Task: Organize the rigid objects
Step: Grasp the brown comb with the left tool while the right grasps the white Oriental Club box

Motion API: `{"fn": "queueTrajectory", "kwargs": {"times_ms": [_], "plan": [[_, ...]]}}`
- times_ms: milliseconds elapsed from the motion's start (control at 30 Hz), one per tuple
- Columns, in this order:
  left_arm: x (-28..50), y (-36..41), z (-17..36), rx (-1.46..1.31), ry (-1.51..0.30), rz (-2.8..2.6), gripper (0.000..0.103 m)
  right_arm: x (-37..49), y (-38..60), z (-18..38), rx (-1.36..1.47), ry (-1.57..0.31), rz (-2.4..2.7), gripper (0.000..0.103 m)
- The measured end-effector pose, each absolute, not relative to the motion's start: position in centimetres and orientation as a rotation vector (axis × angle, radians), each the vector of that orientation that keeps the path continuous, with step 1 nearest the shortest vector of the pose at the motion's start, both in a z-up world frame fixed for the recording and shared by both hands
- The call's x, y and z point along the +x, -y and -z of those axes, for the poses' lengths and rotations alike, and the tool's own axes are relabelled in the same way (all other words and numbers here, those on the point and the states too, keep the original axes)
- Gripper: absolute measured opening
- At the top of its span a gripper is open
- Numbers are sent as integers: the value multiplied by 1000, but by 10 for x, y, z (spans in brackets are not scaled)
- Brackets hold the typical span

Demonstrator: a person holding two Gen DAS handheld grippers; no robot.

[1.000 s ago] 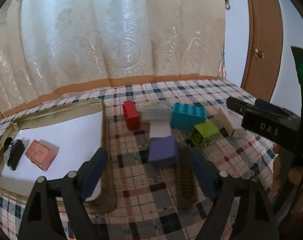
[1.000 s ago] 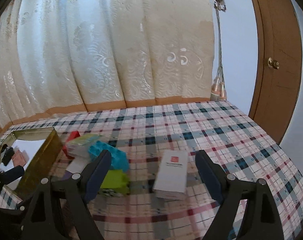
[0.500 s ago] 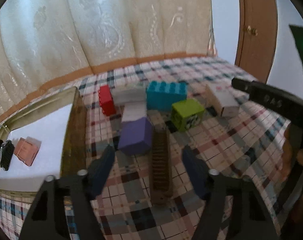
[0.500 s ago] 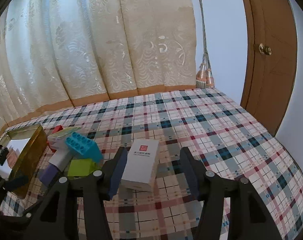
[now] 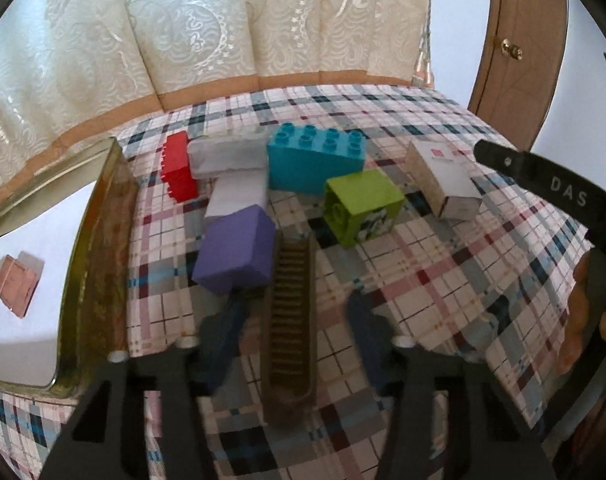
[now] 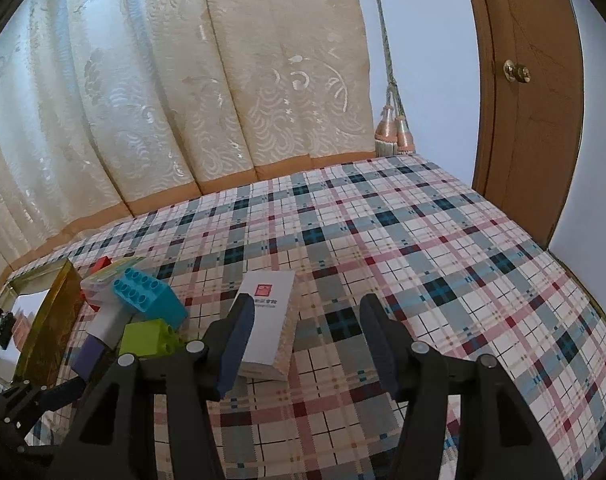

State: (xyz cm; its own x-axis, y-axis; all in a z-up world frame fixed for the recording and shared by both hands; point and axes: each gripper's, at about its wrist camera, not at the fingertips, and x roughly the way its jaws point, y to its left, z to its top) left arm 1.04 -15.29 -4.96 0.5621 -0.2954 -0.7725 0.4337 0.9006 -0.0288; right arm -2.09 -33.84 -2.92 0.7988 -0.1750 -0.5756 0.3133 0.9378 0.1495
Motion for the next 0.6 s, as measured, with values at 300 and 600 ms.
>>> {"fn": "queueTrajectory", "kwargs": {"times_ms": [300,600], "plan": [[10,148,44,102,-867,526,23,-19,340,31,255,-601,258,58],[2,134,19,20,-746,565,23,1,331,40,260,-681,189,58]]}}
